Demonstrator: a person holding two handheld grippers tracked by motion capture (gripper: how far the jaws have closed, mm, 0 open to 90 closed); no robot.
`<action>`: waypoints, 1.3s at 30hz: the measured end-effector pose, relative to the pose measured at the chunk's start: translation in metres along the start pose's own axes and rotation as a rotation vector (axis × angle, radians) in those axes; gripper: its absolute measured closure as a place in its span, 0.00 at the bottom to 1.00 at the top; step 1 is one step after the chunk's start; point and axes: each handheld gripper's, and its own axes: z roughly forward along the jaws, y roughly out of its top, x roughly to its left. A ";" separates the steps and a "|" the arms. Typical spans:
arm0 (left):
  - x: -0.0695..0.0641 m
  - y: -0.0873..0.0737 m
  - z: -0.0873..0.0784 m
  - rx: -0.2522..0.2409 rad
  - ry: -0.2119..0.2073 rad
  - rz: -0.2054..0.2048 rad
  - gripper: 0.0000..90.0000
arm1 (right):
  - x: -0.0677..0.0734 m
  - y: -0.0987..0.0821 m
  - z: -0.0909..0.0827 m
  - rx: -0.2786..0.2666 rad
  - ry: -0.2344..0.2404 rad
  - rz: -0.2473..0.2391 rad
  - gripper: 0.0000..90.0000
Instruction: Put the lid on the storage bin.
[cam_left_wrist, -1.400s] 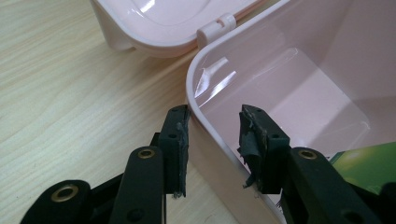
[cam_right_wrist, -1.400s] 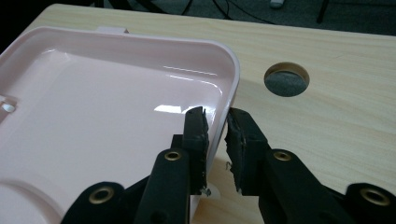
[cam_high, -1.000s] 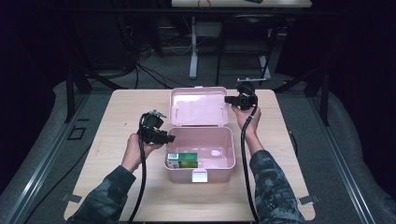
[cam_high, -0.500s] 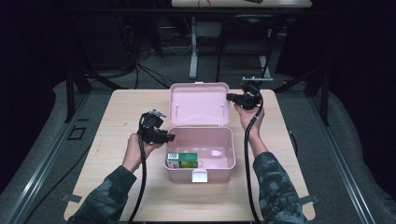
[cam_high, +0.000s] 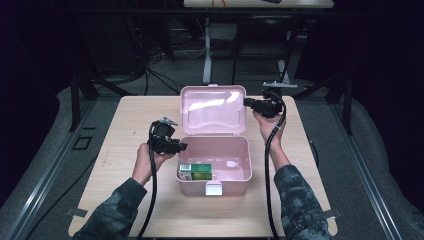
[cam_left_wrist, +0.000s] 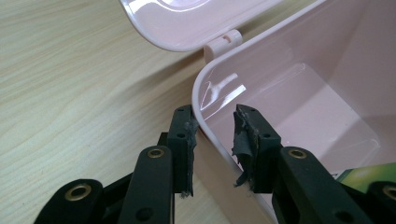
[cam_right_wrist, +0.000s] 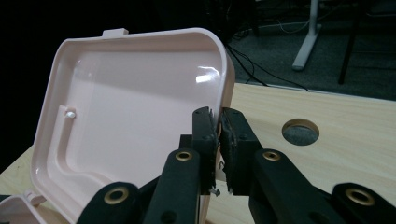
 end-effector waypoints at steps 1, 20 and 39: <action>0.000 0.000 0.000 -0.002 0.000 -0.003 0.76 | 0.000 0.000 -0.001 -0.001 0.004 -0.005 0.94; -0.002 0.000 0.000 -0.007 0.022 -0.016 0.77 | 0.005 0.003 -0.017 -0.036 0.049 -0.083 0.94; -0.004 0.000 0.001 -0.008 0.037 -0.029 0.79 | 0.010 0.003 -0.031 -0.060 0.079 -0.167 0.94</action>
